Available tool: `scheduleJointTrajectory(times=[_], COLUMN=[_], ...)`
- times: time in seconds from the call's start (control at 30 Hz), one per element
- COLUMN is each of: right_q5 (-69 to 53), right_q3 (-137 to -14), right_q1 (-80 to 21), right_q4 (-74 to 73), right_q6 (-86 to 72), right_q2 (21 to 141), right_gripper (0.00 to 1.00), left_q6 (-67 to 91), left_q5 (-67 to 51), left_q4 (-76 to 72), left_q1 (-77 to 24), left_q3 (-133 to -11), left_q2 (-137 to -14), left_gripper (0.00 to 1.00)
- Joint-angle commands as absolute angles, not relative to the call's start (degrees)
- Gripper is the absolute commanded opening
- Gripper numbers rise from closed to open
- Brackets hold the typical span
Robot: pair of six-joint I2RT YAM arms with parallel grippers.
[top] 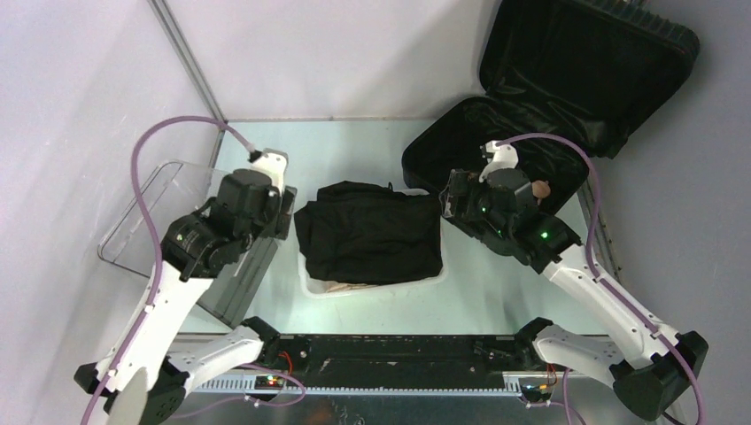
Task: Open, take out, and arrange the luggage
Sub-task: Adjust the clothes in the bin, then open the storage box at the corner of the board.
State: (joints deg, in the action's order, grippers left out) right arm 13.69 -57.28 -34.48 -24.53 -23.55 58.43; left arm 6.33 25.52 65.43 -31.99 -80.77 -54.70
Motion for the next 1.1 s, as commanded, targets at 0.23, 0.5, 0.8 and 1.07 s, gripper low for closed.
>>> scheduleJointTrajectory(times=[0.23,0.5,0.8,1.07], right_q5=[13.50,10.58,7.95,6.78], right_q3=[-58.80,-58.80,-58.80,-58.77], right_q1=[-32.55,-30.71,-28.38,-27.27], right_q4=[-23.16,-23.83,-23.99,-24.13], right_q6=[-23.46,-23.41,-23.80,-24.44], right_q2=[58.29,57.64,57.48,58.48], right_gripper=[0.96,0.97,0.98,0.98], left_q6=[-3.44,-3.52,-6.80,-9.35], left_q5=[37.69,49.55,56.82,59.73], left_q4=[68.20,68.40,66.70,67.08], left_q1=[-44.99,-50.09,-50.97,-49.10], left_q3=[-67.83,-56.43,-45.94,-42.48], left_q2=[-54.57,-59.44,-52.73,-50.20], left_gripper=[0.58,0.57,0.55,0.57])
